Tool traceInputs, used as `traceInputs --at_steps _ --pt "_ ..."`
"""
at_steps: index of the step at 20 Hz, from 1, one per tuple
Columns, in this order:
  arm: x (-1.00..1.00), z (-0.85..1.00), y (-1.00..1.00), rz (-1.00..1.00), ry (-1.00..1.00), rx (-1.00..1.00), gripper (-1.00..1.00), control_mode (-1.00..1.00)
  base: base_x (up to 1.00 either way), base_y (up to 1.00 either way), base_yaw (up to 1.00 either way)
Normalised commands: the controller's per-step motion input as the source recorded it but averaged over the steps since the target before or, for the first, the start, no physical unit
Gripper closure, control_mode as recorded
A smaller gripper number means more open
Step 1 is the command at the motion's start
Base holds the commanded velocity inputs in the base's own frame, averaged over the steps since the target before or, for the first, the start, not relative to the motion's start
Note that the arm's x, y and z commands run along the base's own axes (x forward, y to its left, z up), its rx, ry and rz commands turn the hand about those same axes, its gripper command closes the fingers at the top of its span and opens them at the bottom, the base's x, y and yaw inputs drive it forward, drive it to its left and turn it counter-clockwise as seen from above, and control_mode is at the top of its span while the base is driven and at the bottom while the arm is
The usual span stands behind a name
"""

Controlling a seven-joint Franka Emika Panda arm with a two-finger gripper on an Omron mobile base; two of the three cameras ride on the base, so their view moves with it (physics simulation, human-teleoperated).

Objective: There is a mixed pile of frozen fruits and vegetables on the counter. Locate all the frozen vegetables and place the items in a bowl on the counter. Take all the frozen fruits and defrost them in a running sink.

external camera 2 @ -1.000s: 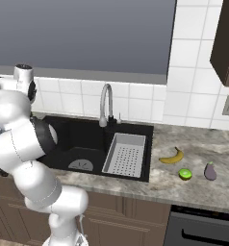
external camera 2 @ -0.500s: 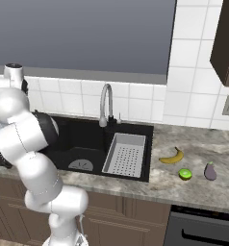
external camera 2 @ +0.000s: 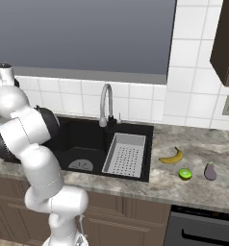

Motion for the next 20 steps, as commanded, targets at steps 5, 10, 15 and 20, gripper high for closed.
traceInputs --at_steps 5,10,15,20 --pt "0.00 0.00 0.41 0.00 -0.02 -0.03 1.00 -1.00 0.00 0.00 0.00" --pt "0.00 0.00 0.43 0.00 -0.02 -0.03 1.00 -1.00 0.00 0.00 0.00" --pt "0.00 0.00 0.38 0.00 -0.01 -0.02 1.00 -1.00 0.00 0.00 0.00" --pt "0.00 0.00 0.29 0.00 0.00 0.00 1.00 -1.00 0.00 0.00 0.00"
